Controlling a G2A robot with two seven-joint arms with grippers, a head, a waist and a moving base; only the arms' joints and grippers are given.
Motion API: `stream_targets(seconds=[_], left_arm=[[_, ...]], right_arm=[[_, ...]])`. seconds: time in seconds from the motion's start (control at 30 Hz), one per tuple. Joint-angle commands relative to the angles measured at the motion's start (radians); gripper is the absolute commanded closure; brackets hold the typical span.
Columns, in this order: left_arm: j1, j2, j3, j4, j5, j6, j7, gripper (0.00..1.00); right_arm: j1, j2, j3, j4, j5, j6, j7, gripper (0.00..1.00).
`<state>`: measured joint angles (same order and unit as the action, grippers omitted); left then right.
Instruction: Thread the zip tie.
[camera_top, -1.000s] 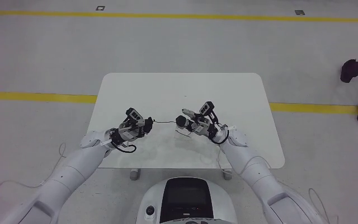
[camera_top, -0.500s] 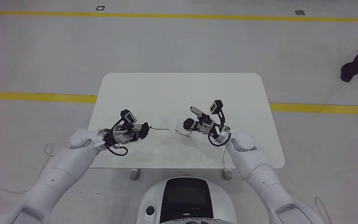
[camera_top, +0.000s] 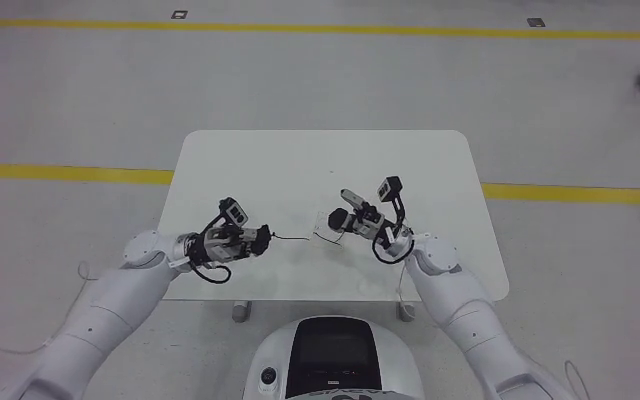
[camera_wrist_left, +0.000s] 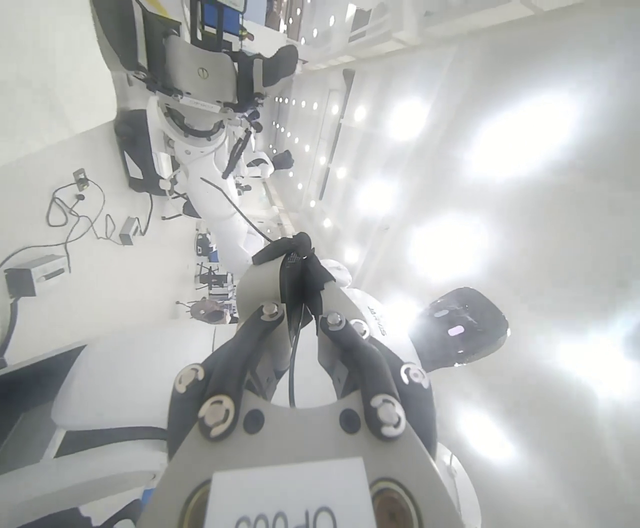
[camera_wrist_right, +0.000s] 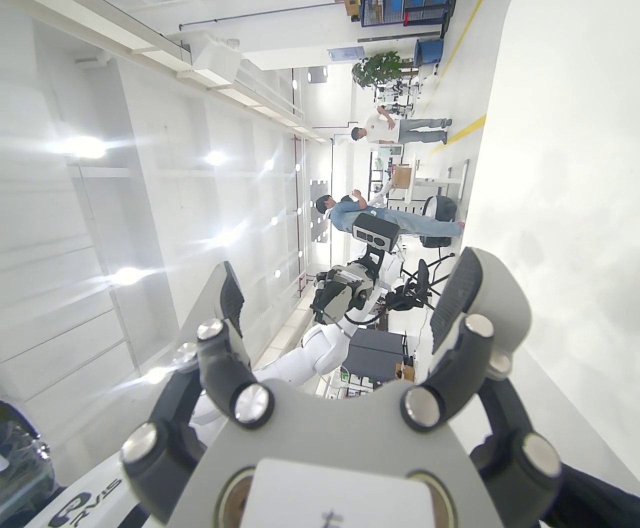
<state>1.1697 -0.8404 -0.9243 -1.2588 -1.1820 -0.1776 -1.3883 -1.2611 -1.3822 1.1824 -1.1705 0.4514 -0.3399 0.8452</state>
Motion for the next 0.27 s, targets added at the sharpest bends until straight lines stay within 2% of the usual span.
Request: stream_targets(seconds=[0.0, 0.23], left_arm=[[0.004, 0.001, -0.008, -0.019, -0.009, 0.005, -0.002, 1.0], [0.023, 0.008, -0.031, -0.085, -0.026, 0.012, -0.002, 1.0]], right_arm=[[-0.012, 0.003, 0.014, -0.02, -0.003, 0.0, -0.004, 0.0], [-0.04, 0.009, 0.053, -0.065, -0.007, 0.0, -0.021, 0.0]])
